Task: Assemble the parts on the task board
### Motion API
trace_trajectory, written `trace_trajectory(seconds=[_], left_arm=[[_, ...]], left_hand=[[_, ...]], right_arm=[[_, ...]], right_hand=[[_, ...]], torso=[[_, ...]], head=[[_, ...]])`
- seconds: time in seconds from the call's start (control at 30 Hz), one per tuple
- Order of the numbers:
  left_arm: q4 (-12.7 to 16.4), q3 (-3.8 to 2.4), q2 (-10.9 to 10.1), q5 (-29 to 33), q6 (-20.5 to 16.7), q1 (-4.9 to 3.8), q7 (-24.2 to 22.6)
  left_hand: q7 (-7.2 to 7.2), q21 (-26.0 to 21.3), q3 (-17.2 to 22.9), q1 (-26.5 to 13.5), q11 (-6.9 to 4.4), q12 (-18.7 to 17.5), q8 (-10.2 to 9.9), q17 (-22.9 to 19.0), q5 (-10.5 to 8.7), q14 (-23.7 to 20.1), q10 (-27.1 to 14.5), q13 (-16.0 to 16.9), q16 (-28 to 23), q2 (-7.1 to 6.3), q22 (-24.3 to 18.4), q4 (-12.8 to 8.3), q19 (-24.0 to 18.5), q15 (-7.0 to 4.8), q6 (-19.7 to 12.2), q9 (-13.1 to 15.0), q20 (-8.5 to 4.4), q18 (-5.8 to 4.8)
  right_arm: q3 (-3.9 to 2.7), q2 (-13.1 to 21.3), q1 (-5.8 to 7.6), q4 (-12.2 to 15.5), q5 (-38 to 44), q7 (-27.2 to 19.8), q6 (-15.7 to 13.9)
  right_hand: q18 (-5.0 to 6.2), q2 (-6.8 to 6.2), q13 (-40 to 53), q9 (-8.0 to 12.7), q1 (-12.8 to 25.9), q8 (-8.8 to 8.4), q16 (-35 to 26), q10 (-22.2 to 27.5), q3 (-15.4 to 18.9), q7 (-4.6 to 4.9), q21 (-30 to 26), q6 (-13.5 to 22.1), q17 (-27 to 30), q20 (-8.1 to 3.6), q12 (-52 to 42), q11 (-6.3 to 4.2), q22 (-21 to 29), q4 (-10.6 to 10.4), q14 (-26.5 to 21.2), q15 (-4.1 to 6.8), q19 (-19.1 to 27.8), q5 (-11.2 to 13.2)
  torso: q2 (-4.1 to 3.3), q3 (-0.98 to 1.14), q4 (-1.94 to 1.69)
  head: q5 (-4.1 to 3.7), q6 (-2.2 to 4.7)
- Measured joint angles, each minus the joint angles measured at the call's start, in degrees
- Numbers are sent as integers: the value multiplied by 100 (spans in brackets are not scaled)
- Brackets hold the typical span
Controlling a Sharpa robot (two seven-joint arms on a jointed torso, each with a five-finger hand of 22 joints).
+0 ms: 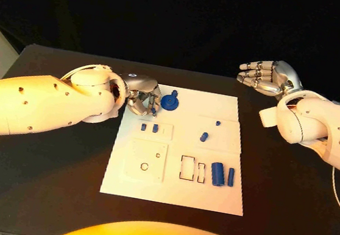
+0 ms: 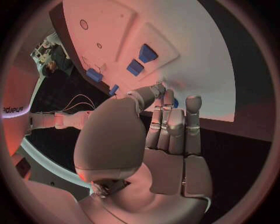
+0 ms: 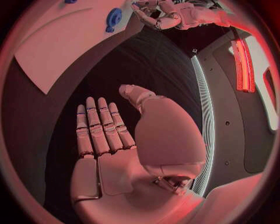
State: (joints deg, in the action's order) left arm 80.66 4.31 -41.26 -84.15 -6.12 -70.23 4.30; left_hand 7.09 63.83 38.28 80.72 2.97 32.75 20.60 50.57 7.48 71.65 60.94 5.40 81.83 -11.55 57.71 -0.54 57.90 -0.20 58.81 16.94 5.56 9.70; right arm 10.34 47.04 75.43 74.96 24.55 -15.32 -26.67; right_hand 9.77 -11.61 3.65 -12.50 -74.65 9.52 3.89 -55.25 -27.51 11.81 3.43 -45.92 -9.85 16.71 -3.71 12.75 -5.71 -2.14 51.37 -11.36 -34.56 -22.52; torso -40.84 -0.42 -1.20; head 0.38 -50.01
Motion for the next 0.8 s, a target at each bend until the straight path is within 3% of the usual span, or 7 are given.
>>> trace_trajectory(seconds=[0.8], left_arm=[[35,26,14,32,113,0,36]], left_hand=[[-5,-22,-1,0,1,-32,-35,1,-28,0,-1,1,0,0,-7,-1,-18,0,-6,75,19,0]], right_arm=[[0,-10,0,-12,0,-1,2]], right_hand=[[0,23,0,8,23,-30,0,0,0,0,0,0,16,0,0,0,17,0,0,0,0,0]], torso=[[3,0,-4]], head=[[8,0]])
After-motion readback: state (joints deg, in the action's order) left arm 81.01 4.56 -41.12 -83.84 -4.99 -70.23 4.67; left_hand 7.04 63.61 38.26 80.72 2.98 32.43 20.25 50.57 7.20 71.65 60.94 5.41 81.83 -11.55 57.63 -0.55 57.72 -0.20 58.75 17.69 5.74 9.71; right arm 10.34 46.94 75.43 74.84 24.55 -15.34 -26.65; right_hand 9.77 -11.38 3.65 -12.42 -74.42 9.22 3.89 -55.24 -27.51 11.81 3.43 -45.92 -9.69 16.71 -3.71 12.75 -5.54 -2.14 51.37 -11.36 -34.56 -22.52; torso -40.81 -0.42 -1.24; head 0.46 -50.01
